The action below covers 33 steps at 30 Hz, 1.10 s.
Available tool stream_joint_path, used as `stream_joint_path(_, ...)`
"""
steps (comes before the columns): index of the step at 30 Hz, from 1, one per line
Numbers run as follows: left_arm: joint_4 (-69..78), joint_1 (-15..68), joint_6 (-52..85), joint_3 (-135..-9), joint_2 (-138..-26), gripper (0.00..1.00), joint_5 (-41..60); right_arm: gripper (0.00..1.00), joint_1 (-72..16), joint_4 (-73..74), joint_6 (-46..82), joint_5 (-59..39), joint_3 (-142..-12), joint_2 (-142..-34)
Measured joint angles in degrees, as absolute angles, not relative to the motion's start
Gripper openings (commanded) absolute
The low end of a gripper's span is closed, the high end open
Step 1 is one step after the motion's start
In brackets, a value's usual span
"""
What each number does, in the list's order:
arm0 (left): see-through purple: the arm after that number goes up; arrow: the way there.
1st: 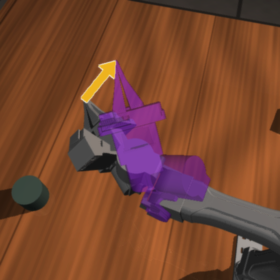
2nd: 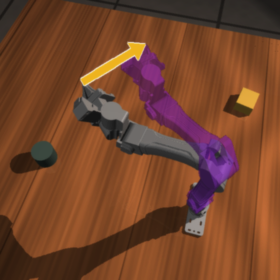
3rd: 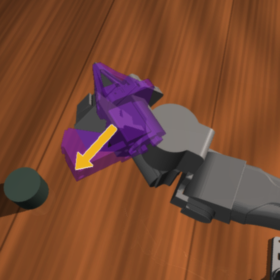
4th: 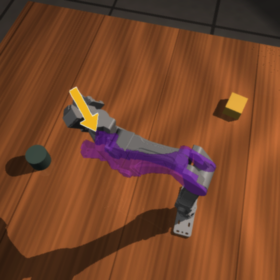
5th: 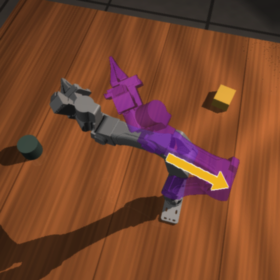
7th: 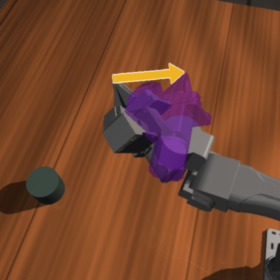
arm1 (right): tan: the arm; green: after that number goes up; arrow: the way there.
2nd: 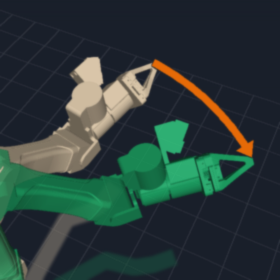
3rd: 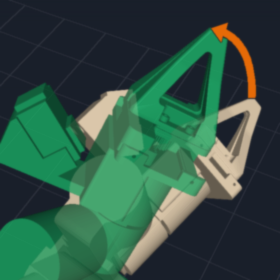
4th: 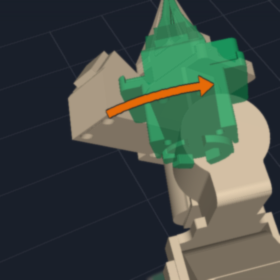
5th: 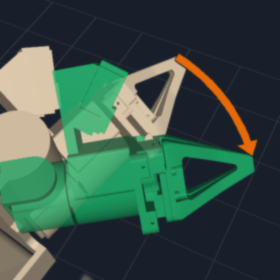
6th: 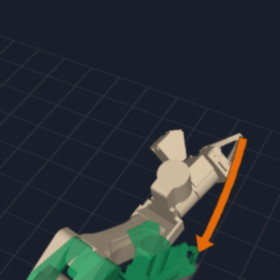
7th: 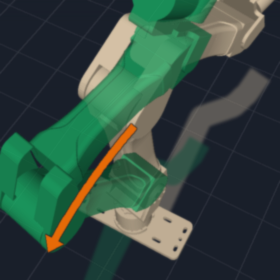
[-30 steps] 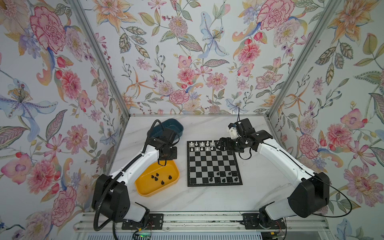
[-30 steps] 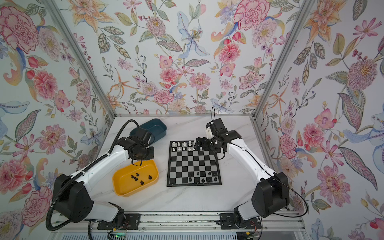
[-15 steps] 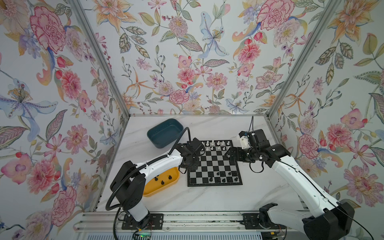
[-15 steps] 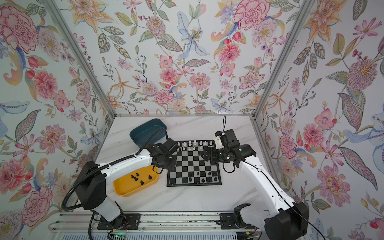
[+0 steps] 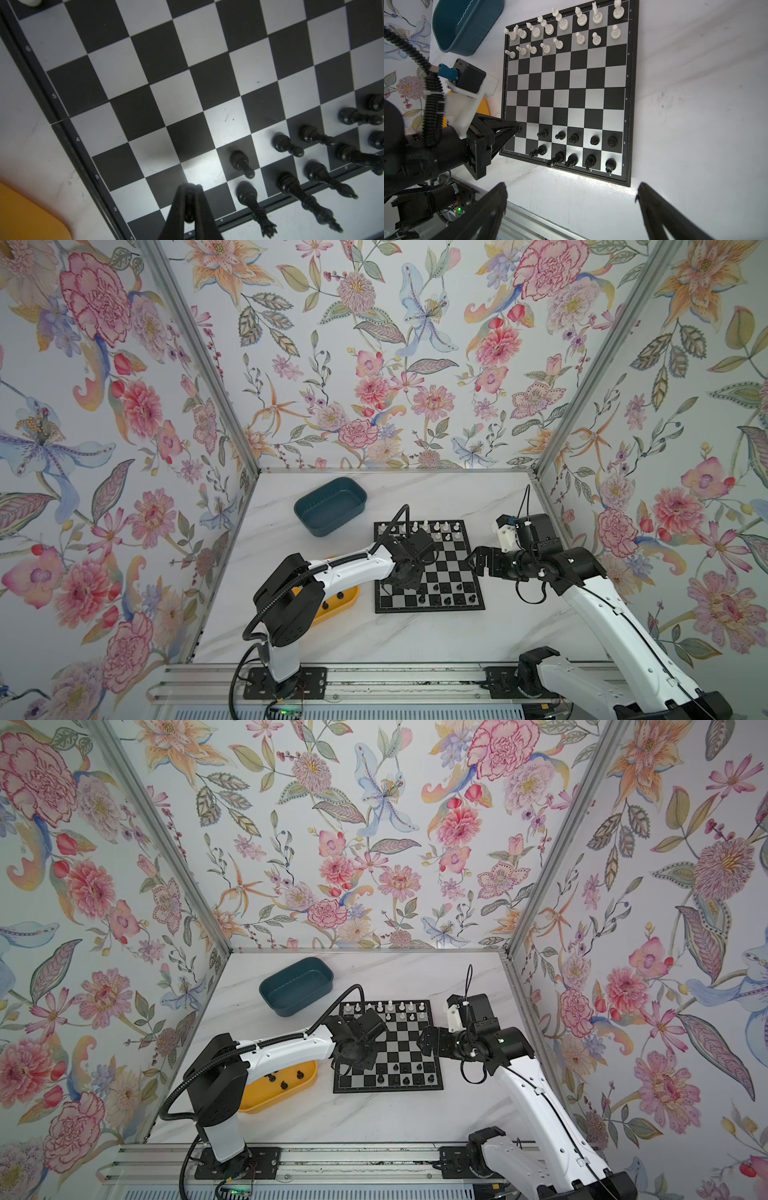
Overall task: Set up the chess pieces on the board
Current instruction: 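Lift the black pawn and carry it with the left gripper to the board's near rows, then lower the black pawn onto a near second-row square and open the left gripper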
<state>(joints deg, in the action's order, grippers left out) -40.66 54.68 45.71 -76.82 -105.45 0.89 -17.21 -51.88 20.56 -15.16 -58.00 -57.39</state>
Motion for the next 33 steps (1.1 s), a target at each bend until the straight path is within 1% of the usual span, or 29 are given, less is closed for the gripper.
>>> stream_joint_path(20,-40.2,56.1,46.4,-77.7,-108.6,0.06,1.3,0.99,-13.8,-53.4,18.6,-17.2,-56.5,-56.7)
stream_joint_path(25,-39.7,56.3,46.5,-77.8,-108.7,0.07,1.3,0.99,-13.6,-53.4,18.6,-17.3,-56.4,-56.3)
stream_joint_path(27,-39.7,56.3,46.5,-77.8,-108.9,0.10,1.3,0.99,-13.5,-53.4,18.5,-17.4,-56.2,-56.1)
stream_joint_path(31,-39.7,56.4,46.7,-78.1,-109.3,0.21,1.3,0.99,-13.4,-53.9,18.2,-17.4,-56.1,-55.9)
stream_joint_path(33,-39.7,56.4,46.9,-78.4,-109.5,0.23,1.3,0.99,-13.4,-54.1,18.2,-17.4,-56.1,-55.8)
